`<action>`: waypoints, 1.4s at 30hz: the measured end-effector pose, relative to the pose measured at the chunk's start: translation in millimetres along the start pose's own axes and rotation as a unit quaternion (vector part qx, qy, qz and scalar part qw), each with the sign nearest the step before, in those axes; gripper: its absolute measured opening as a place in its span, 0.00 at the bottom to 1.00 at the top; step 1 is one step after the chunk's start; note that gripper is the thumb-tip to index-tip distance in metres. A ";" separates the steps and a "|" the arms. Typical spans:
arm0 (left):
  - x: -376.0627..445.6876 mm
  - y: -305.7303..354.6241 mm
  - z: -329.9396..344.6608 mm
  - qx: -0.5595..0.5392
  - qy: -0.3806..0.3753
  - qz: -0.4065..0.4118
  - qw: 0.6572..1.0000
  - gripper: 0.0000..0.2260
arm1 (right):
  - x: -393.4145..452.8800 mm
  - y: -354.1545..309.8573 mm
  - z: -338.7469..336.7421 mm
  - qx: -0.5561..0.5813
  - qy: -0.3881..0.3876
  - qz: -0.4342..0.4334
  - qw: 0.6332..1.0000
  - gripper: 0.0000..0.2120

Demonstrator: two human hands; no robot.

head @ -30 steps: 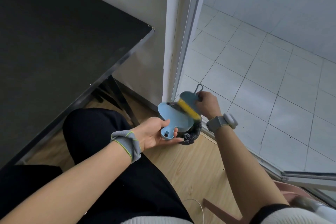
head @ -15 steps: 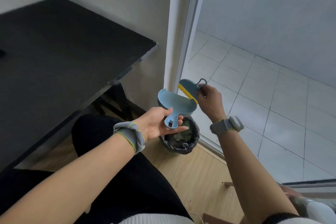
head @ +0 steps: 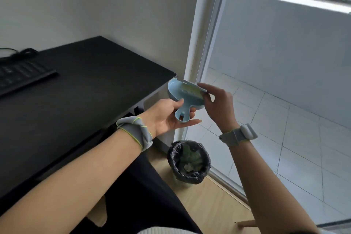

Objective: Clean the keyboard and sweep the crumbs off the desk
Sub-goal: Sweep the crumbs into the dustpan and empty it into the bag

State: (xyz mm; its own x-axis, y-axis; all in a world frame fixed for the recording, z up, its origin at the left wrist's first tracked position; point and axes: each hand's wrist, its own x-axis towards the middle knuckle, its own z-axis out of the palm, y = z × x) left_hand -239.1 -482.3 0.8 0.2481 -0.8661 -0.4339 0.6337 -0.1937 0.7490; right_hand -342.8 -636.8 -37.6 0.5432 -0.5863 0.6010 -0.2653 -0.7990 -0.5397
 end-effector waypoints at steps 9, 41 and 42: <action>-41.0 65.1 -20.5 -0.013 0.011 0.090 0.996 0.15 | 50.6 -68.1 14.2 0.060 0.000 -0.090 0.994 0.18; -105.2 130.4 -197.0 -0.101 0.171 0.224 0.954 0.15 | 108.4 -227.6 184.1 0.148 -0.407 -0.216 0.875 0.24; -104.8 131.9 -200.0 -0.099 0.170 0.225 0.954 0.15 | 109.2 -229.2 186.3 0.143 -0.408 -0.219 0.874 0.24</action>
State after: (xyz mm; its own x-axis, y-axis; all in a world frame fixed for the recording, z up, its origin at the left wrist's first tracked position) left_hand -34.9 -325.0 44.9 0.7292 -0.6357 -0.2533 0.5253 0.2827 0.8026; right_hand -74.2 -492.8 42.0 0.9614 0.1524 0.2290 0.2580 -0.7882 -0.5587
